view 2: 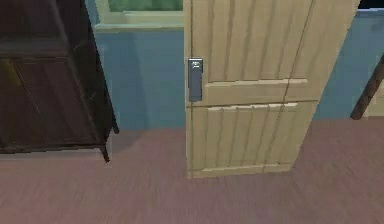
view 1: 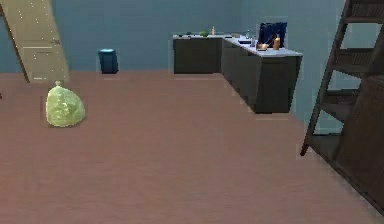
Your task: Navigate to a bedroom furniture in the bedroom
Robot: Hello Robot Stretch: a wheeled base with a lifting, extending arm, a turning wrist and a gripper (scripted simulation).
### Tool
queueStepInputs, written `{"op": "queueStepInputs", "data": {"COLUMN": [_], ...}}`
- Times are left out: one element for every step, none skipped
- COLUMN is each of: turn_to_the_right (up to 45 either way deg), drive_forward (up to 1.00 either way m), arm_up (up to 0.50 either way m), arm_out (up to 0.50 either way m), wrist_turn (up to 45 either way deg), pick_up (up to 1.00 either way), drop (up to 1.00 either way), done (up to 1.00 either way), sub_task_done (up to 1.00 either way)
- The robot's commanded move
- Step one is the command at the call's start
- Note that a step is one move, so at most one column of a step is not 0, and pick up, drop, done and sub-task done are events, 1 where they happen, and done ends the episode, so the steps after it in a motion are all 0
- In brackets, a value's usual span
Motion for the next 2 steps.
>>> {"op": "queueStepInputs", "data": {"turn_to_the_right": [-18.0, 0.0], "drive_forward": [0.00, 1.00], "arm_up": [0.00, 0.00], "arm_out": [0.00, 0.00], "wrist_turn": [0.0, 0.0], "pick_up": [0.00, 0.00], "drop": [0.00, 0.00], "done": [0.00, 0.00], "sub_task_done": [0.00, 0.00]}}
